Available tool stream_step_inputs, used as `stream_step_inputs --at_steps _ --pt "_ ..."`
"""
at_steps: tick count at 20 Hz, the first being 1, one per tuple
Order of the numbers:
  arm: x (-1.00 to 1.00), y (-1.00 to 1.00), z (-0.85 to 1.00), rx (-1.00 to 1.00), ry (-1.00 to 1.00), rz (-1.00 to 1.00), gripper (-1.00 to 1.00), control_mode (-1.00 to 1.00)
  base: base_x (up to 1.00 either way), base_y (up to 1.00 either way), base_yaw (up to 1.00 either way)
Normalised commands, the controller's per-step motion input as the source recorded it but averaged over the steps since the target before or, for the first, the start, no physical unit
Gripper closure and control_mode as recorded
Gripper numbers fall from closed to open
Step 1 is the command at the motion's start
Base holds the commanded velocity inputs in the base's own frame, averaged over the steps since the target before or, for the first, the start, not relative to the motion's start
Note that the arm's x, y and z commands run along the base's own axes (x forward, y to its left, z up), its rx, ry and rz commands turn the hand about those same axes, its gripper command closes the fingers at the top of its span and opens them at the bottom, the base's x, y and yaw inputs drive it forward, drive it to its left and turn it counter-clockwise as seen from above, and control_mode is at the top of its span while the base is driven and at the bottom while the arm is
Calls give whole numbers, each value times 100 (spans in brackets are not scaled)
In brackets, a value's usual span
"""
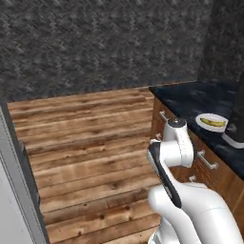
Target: Pick the banana and orange from the fridge and place them on the plate next to the blender to make a fruit smoothie.
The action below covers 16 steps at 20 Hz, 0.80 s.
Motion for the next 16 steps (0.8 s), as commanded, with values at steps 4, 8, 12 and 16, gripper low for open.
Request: stream_step_inputs --at_steps 4,8,12,16 --pt "0 0 0 0 0 0 -100 100 -51 -26 62" --pt "0 0 0 0 0 0 -100 100 -37 -24 66" --pt "0 0 0 0 0 0 -100 100 -52 -30 66" --pt "0 0 0 0 0 0 -100 100 -76 -55 64"
